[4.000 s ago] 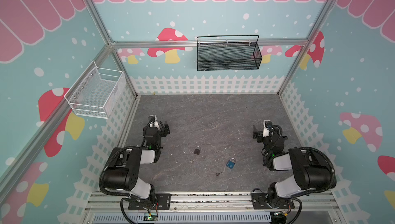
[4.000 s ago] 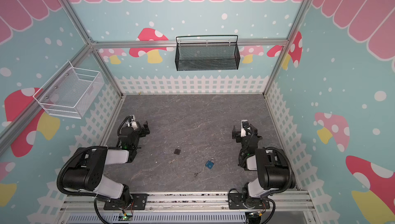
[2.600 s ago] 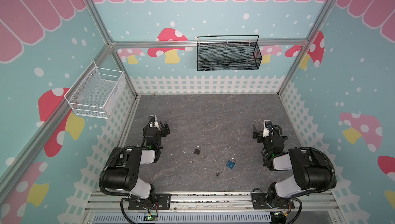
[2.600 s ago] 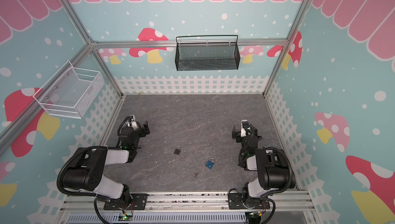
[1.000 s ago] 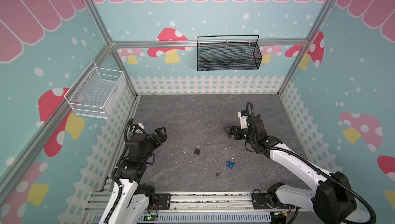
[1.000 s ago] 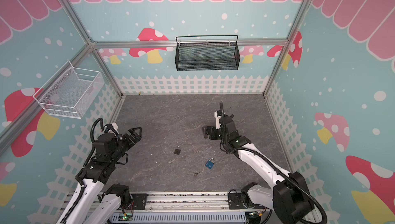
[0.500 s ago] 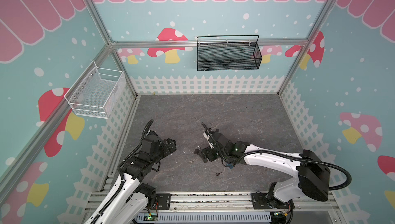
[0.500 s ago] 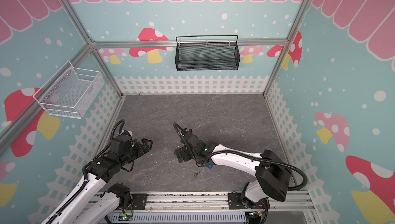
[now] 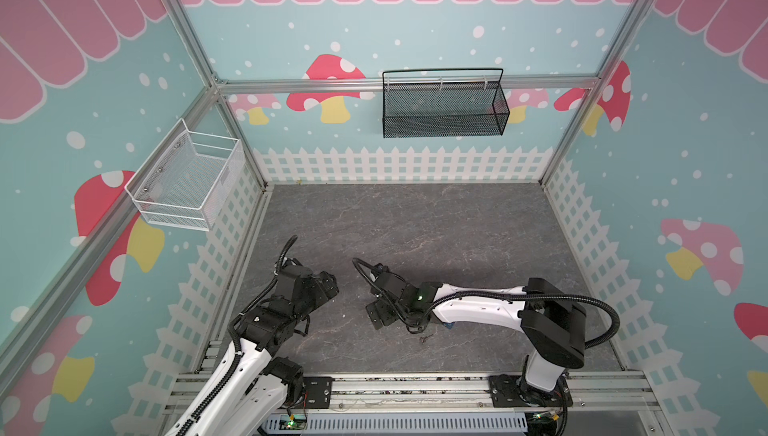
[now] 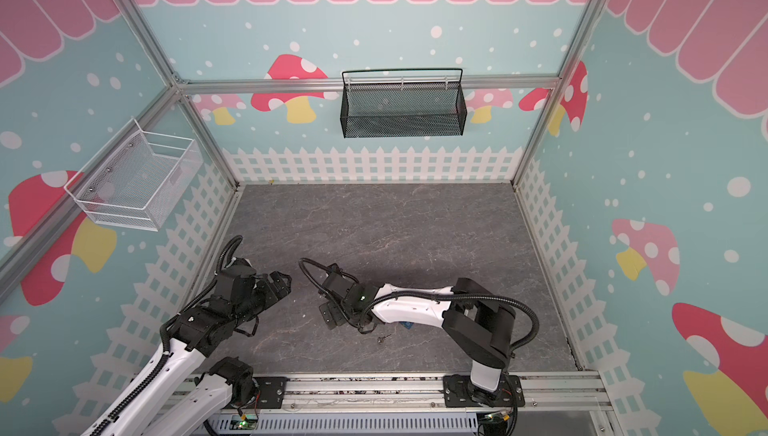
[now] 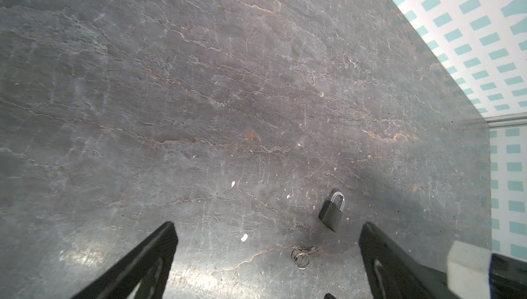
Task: Unlock with the key
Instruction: 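Reach the right gripper across toward the key ring while the left arm lifts, then lower the right gripper onto the silver key and close on it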
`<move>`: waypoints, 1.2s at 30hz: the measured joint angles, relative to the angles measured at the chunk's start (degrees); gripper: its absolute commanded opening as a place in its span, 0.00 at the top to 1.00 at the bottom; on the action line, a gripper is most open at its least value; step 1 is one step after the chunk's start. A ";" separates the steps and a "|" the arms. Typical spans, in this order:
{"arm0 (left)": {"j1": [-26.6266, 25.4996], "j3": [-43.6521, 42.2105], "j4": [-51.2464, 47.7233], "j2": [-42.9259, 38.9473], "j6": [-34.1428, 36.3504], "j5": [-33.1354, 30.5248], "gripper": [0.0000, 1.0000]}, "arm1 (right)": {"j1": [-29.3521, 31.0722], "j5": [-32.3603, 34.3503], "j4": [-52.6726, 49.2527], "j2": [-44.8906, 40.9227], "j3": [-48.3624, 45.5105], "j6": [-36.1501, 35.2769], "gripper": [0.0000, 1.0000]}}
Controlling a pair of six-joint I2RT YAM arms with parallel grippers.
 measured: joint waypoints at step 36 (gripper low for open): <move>-4.39 -0.15 4.57 4.85 -1.29 -0.72 0.00 | 0.66 3.78 -2.58 6.51 0.98 0.39 0.02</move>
